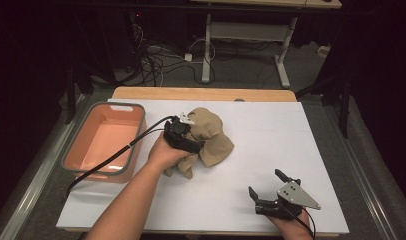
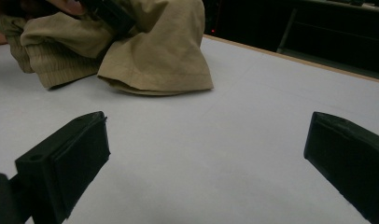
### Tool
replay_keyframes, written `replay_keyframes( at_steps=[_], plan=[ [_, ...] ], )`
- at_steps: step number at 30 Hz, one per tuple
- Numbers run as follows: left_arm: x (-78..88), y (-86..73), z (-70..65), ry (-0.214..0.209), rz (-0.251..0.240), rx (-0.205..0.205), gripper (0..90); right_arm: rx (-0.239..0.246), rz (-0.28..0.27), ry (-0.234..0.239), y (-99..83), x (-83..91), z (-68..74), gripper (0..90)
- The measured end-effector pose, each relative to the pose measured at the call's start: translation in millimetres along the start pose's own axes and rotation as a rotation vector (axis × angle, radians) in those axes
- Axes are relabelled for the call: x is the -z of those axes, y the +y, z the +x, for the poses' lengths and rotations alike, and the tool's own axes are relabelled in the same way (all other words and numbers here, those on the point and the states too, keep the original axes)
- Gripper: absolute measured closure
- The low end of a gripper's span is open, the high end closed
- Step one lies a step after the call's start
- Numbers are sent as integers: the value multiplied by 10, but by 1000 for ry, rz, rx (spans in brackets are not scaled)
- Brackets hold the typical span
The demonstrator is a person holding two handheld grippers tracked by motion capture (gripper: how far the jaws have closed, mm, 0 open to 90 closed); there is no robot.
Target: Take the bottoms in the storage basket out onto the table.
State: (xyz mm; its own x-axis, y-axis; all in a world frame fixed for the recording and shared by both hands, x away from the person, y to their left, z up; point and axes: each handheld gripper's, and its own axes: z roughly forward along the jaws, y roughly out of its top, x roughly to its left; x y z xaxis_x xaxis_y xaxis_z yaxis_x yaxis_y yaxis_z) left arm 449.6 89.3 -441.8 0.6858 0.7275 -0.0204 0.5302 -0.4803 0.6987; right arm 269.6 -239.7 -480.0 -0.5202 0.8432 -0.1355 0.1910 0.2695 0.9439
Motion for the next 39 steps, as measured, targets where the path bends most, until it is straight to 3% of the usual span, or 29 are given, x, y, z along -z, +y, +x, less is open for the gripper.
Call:
replay_keyframes(
  at_steps=[3,10,22,32,39],
  plan=[
    [20,-1,0,5,1,-6,0,-3,-1,-1,0,0,0,12],
    [149,-64,55,-20,-27,38,0,-5,-2,2,-1,0,-4,12],
    [448,-260,43,-23,-132,62,0,0,2,3,5,-2,12,12],
    [599,-518,37,-28,-176,77,0,-1,-1,1,9,7,8,12],
    [638,-727,21,-29,-177,75,0,-1,1,2,9,2,12,12]
  ],
)
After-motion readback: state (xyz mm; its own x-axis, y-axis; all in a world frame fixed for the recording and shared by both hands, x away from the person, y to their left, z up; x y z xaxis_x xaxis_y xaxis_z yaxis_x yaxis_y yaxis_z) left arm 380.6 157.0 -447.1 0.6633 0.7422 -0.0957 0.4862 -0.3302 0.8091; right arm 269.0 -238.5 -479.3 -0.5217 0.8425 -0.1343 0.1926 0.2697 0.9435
